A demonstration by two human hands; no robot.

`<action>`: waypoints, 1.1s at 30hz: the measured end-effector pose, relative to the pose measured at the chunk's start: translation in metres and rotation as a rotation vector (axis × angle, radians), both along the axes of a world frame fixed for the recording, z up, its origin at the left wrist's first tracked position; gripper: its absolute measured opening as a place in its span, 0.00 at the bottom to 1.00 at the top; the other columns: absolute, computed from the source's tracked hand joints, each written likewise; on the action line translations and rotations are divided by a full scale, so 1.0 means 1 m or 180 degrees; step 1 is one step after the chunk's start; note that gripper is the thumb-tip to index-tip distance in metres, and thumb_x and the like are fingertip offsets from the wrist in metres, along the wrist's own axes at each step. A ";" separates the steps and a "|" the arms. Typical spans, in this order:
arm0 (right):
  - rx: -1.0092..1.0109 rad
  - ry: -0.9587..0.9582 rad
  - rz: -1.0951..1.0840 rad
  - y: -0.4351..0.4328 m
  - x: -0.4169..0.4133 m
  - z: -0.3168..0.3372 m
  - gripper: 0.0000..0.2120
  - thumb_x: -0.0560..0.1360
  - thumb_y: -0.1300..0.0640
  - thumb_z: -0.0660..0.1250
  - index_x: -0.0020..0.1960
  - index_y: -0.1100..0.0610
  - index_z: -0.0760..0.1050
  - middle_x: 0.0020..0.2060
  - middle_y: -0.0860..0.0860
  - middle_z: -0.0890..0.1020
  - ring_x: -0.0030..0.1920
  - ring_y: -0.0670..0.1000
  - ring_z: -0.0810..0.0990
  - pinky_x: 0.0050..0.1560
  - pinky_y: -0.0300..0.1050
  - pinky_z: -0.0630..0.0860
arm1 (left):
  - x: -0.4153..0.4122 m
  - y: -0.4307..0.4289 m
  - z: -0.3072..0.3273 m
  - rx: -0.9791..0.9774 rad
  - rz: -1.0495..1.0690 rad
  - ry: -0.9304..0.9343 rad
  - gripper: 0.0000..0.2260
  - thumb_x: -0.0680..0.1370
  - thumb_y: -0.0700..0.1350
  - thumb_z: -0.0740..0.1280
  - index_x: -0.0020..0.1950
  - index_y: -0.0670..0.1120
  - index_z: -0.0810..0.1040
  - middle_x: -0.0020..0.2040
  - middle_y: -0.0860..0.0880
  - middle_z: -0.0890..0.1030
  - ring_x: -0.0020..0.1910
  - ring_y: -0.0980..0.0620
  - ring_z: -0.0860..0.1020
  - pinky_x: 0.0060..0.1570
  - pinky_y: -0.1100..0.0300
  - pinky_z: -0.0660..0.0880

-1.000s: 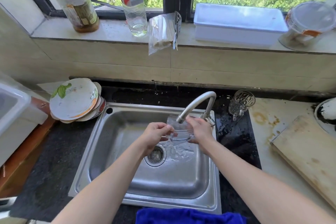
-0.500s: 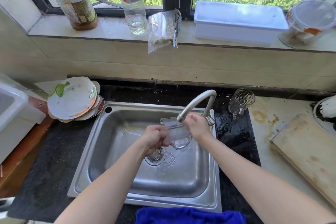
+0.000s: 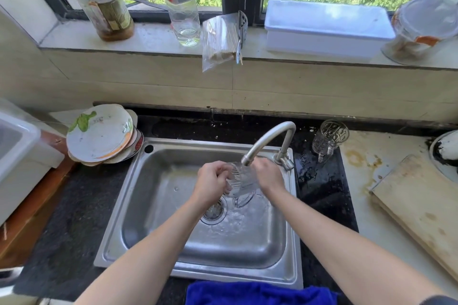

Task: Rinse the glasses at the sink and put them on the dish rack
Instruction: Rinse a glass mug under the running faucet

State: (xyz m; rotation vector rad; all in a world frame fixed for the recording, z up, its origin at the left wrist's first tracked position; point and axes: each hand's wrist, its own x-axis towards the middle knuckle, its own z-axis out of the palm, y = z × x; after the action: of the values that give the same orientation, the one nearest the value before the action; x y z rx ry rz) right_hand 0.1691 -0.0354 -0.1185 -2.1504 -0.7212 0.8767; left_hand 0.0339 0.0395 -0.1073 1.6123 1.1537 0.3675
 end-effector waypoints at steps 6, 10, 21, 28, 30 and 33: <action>-0.0040 0.2291 -0.1060 0.003 0.000 0.009 0.20 0.70 0.40 0.70 0.55 0.53 0.80 0.55 0.54 0.81 0.48 0.57 0.82 0.34 0.45 0.79 | -0.003 -0.003 -0.001 0.0207 0.0123 -0.0212 0.07 0.78 0.34 0.63 0.49 0.43 0.79 0.37 0.47 0.82 0.28 0.54 0.77 0.29 0.59 0.78; 0.0417 0.1853 -0.1183 0.005 -0.001 0.012 0.17 0.72 0.46 0.67 0.55 0.55 0.79 0.50 0.54 0.82 0.49 0.56 0.82 0.35 0.48 0.80 | -0.006 -0.010 0.000 -0.1564 0.0181 -0.0170 0.12 0.80 0.43 0.63 0.56 0.34 0.74 0.43 0.39 0.79 0.25 0.49 0.78 0.23 0.60 0.76; -0.0212 0.0938 -0.0999 0.003 -0.009 0.003 0.41 0.59 0.31 0.65 0.69 0.45 0.66 0.67 0.49 0.72 0.59 0.55 0.77 0.50 0.57 0.81 | -0.003 -0.012 0.000 -0.0007 -0.0213 0.0470 0.11 0.80 0.39 0.60 0.41 0.38 0.78 0.24 0.42 0.77 0.19 0.52 0.77 0.22 0.61 0.74; -0.0171 0.1757 -0.1360 0.005 -0.003 -0.004 0.41 0.58 0.36 0.70 0.68 0.48 0.69 0.63 0.51 0.77 0.55 0.56 0.80 0.36 0.49 0.82 | -0.005 -0.010 0.002 0.0780 -0.0483 0.0498 0.12 0.78 0.37 0.63 0.35 0.43 0.75 0.22 0.49 0.74 0.19 0.51 0.76 0.24 0.60 0.74; -0.0201 0.1875 -0.1372 0.007 0.005 -0.002 0.34 0.58 0.39 0.69 0.62 0.51 0.74 0.55 0.52 0.82 0.50 0.56 0.82 0.39 0.55 0.83 | -0.006 -0.010 0.002 0.0971 -0.0561 0.0487 0.10 0.77 0.37 0.63 0.36 0.41 0.77 0.23 0.50 0.74 0.22 0.48 0.77 0.29 0.58 0.75; 0.0126 0.1752 -0.1349 0.011 0.001 0.014 0.08 0.71 0.50 0.68 0.47 0.53 0.77 0.43 0.52 0.81 0.44 0.55 0.81 0.46 0.56 0.82 | -0.008 -0.007 0.003 0.0968 -0.0241 0.0348 0.04 0.77 0.38 0.66 0.44 0.40 0.80 0.30 0.52 0.76 0.26 0.49 0.78 0.33 0.61 0.76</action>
State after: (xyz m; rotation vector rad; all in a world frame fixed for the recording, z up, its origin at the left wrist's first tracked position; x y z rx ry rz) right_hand 0.1700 -0.0245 -0.1048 -1.7973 -0.0051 1.1279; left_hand 0.0260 0.0325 -0.1044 1.9562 1.1557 0.4252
